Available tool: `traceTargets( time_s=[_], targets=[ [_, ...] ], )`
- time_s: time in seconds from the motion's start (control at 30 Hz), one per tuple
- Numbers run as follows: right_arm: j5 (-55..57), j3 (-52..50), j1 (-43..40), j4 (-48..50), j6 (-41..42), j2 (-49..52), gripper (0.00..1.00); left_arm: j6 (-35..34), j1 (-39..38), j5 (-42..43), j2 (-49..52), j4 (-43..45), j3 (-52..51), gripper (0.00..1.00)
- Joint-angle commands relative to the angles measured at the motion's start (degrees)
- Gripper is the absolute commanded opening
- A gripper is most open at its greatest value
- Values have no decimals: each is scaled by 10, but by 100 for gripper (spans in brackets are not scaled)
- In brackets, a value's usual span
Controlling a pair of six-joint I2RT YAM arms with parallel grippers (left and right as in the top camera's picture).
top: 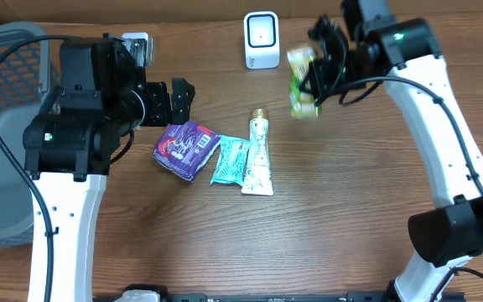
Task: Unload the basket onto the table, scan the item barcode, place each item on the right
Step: 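Lift the carton and carry it toward the white scanner, then hold the carton in front of the white scanner with the right gripper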
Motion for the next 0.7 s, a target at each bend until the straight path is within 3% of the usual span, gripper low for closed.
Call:
traceTargets(
  time_s=[0.0, 0.3, 0.4, 0.47, 0.67],
  targets=[
    [-141, 42, -17, 38, -75, -12, 3, -8, 2, -3, 2, 2, 7, 100],
    [-103, 70, -14, 158, -3, 26, 3, -8, 2, -3, 2, 2, 7, 100],
    [22, 74, 2, 205, 5, 52, 3, -8, 2, -3, 2, 2, 7, 100],
    [181, 74, 29, 262, -3, 78, 3, -8, 2, -3, 2, 2, 7, 99],
    [379, 72, 82, 421, -175, 158, 4, -8, 2, -3, 2, 2, 7, 100]
  ],
)
